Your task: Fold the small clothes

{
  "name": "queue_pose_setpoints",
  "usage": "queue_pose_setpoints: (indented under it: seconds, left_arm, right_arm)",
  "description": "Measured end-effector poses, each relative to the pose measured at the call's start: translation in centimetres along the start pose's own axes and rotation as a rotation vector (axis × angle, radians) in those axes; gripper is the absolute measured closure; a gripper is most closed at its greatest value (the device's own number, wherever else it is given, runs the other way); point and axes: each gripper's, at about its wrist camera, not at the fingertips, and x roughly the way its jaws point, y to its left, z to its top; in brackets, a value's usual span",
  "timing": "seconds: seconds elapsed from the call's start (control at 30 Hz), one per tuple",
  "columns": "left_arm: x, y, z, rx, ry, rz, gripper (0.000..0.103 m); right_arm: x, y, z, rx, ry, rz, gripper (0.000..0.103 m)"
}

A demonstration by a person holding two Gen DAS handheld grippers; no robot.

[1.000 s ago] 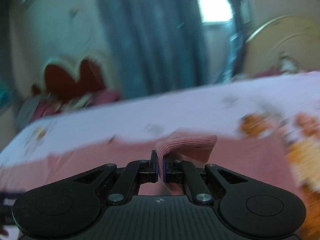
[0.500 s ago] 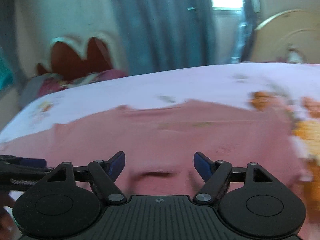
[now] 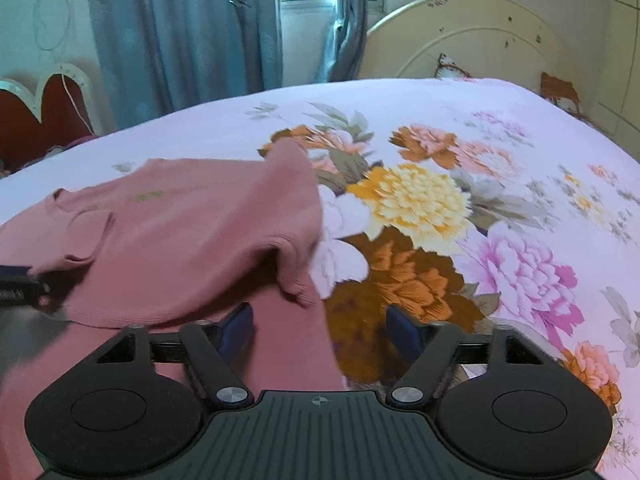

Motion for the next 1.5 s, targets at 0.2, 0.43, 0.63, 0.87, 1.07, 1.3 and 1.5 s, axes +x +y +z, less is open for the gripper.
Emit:
queue_pose_setpoints:
  seconds: [0.2,0.43,0.63,0.87,1.07,1.3,1.5]
  left_arm:
    - [-0.7,2.7,1.2,-0.113,-0.052,-0.049,0.095]
    - [-4.2,5.6,1.8,-0.177,-0.190,-0.044,0.096]
    - [-4.3,8.1,0.1,-0.205,-0.172,0.033,0.095]
    - [-2.3,8.5,-1.7,-0.256,-0.069,0.039,0.076]
    - [-2.3,10.4,-0.6,-0.339,-0.080,-0.034,0.023]
    - [0.8,10.7,-0.2,-0.381,-0.078,-0.027,0.062]
    - [-0.3,10.4,-1.3,-0.315,-0.124,0.007,0.096]
  right_arm:
    - [2.3,0.1,1.1,0.035,0.013,0.020,0.056]
    - [4.1,1.1,2.4,0.032,0.016,0.023,0.093]
    - [3.5,0.1,2.0,0.074,-0.004,0.004,0.095]
    - [2.5,-0.3,1.4,0.057,0.054,0.022,0.095]
    - [-0.5,-2.0,1.2,0.105,0.038,0.033,0.093]
    - [0.8,-1.6,4.8,0.088,-0.034,0.033,0.037]
    - [6.9,-0.2,7.9,0.084,0.020,0.083,0.038]
